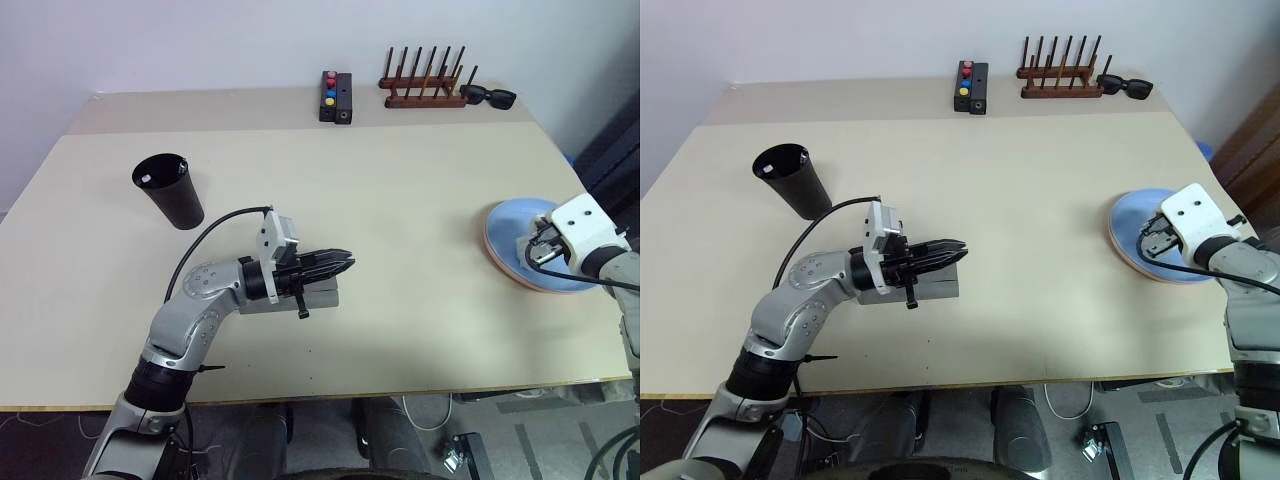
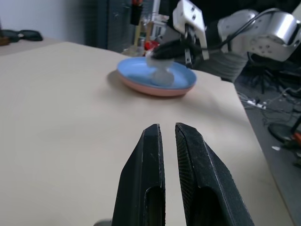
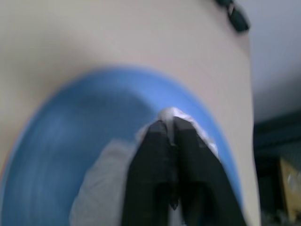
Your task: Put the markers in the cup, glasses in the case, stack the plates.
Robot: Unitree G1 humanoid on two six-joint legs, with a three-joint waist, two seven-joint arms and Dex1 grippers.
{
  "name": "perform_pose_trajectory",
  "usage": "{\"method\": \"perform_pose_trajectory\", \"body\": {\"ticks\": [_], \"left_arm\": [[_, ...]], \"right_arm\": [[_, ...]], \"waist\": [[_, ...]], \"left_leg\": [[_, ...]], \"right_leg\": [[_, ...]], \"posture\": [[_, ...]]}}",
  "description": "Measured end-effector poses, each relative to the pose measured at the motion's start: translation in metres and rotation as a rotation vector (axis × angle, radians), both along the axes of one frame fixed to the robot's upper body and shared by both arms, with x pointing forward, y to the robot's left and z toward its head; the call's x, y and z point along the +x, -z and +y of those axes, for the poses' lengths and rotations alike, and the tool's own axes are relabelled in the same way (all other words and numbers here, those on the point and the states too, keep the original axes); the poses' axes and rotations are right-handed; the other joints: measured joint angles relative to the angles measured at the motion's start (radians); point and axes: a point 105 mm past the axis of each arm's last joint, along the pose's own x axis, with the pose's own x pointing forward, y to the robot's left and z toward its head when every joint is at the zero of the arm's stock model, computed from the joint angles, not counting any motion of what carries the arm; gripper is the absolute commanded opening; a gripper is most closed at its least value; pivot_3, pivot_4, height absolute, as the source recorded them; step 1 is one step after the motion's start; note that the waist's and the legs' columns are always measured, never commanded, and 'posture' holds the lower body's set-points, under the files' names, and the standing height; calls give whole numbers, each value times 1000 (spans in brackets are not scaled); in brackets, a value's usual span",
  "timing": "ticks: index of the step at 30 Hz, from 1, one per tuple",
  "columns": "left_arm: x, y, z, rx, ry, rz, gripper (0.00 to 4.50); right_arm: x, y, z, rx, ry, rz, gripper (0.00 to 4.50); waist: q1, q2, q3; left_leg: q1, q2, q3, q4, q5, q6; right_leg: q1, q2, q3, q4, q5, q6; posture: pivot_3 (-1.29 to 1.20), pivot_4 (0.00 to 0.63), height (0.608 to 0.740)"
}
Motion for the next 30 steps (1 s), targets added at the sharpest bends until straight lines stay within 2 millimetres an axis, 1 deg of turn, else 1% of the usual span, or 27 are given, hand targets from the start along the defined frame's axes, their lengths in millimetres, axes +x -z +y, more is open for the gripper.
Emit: {"method": "perform_pose_trajectory", "body": {"ticks": [4,5,7,8,10,12,15,16,18,21,23,26,30], "left_arm": [[2,1,2,6,-15,-10,436],[3,0,3,7,-25,-16,436],[8,-2,11,6,-77,-40,436],[12,-2,19,17,-118,-53,436],[19,2,43,60,-223,-62,436],[21,2,71,84,-335,-69,436],[11,5,113,128,-492,-73,436],[9,5,125,132,-540,-70,436],[4,5,143,127,-624,-68,436],[-9,14,180,162,-765,-33,436],[-18,17,202,184,-842,-27,436],[-24,14,216,195,-893,-40,436],[-28,19,222,210,-909,-27,436]], "right_arm": [[4,-12,6,-16,-16,-50,3693],[6,-16,8,-20,-26,-66,3693],[13,-26,18,-20,-68,-111,3693],[18,-30,27,-10,-102,-131,3693],[25,-34,47,29,-187,-159,3693],[29,-28,68,61,-278,-139,3693],[30,-10,109,155,-458,-76,3693],[28,-4,120,189,-508,-51,3693],[25,0,134,251,-588,-21,3693],[22,-5,144,314,-674,-5,3693],[21,-6,143,352,-694,3,3693],[23,-2,140,383,-699,25,3693],[26,4,133,403,-686,41,3693]], "waist": [[3,0,0],[4,0,0],[2,0,0],[0,0,0],[-6,0,0],[-4,0,1],[-8,-1,1],[-7,0,1],[6,1,2],[7,0,2],[8,0,2],[10,0,2],[7,0,2]], "left_leg": [[0,0,0,0,0,0],[-1,0,0,0,0,0],[0,0,0,0,0,0],[0,0,0,0,0,0],[1,1,0,-2,0,0],[0,1,-1,-2,0,0],[-1,1,-1,-2,-1,1],[-1,1,-1,-2,-1,1],[-1,0,-1,-1,-1,1],[-1,0,-1,-1,-1,1],[-1,0,-1,-1,-1,1],[-1,0,-1,-1,-1,1],[-1,0,-1,-1,-1,1]], "right_leg": [[0,0,0,0,0,0],[0,0,0,0,0,0],[0,0,0,0,0,0],[0,0,0,0,0,0],[0,1,0,0,0,0],[-1,1,0,0,0,0],[-1,0,0,-2,0,-1],[-1,0,0,-2,0,-1],[-1,0,0,-2,0,-1],[-1,0,0,-2,0,-1],[-1,0,-1,-2,0,-1],[-1,0,-1,-2,0,-1],[-1,0,-1,-2,0,-1]], "posture": [[0,150,740],[0,150,740],[0,150,740],[0,150,740],[0,150,740],[0,150,740],[0,150,740],[0,150,740],[0,150,740],[0,150,740],[0,150,740],[0,150,740],[0,150,740]]}}
